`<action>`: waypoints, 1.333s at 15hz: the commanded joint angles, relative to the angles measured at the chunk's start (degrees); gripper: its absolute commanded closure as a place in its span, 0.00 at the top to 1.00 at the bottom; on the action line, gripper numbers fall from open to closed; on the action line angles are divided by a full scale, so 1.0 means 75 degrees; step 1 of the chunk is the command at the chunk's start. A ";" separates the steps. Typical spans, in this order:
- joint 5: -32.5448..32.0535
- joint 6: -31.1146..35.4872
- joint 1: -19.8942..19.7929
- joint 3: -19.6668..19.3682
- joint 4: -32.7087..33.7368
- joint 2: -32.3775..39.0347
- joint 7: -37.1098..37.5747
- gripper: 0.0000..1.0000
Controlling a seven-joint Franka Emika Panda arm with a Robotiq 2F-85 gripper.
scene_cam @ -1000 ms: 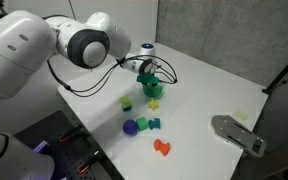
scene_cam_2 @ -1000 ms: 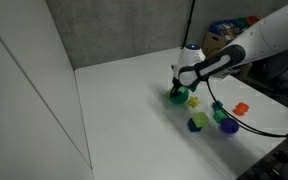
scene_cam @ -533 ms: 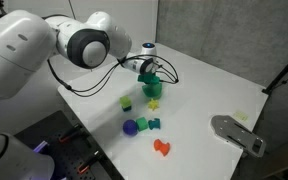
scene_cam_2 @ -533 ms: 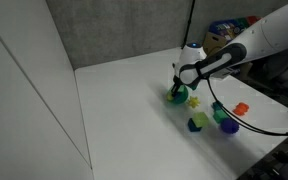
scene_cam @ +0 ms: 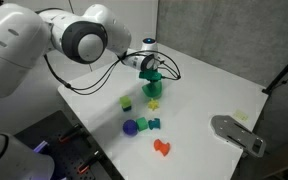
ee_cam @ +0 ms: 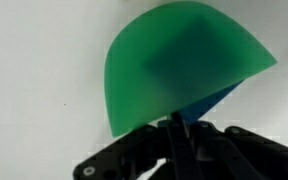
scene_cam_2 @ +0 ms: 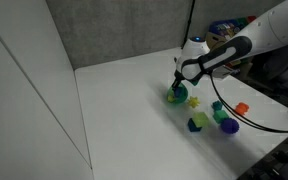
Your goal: Remove the blue block from the bowl
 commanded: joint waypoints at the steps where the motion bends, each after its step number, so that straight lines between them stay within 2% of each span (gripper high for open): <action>1: 0.0013 0.0253 -0.0078 -0.0005 -0.0754 -0.0715 0.0264 0.04; 9: 0.0313 0.0643 -0.0239 0.0080 -0.1438 -0.1624 0.0819 0.04; 12: 0.0737 0.0851 -0.0421 0.0258 -0.1719 -0.1915 0.0943 0.04; 14: 0.1238 0.1029 -0.0710 0.0610 -0.1920 -0.2062 0.0827 0.04; 17: 0.1974 0.1877 -0.1069 0.1091 -0.2398 -0.2226 0.0836 0.04; 20: 0.2251 0.2928 -0.1293 0.1422 -0.2924 -0.2320 0.0858 0.04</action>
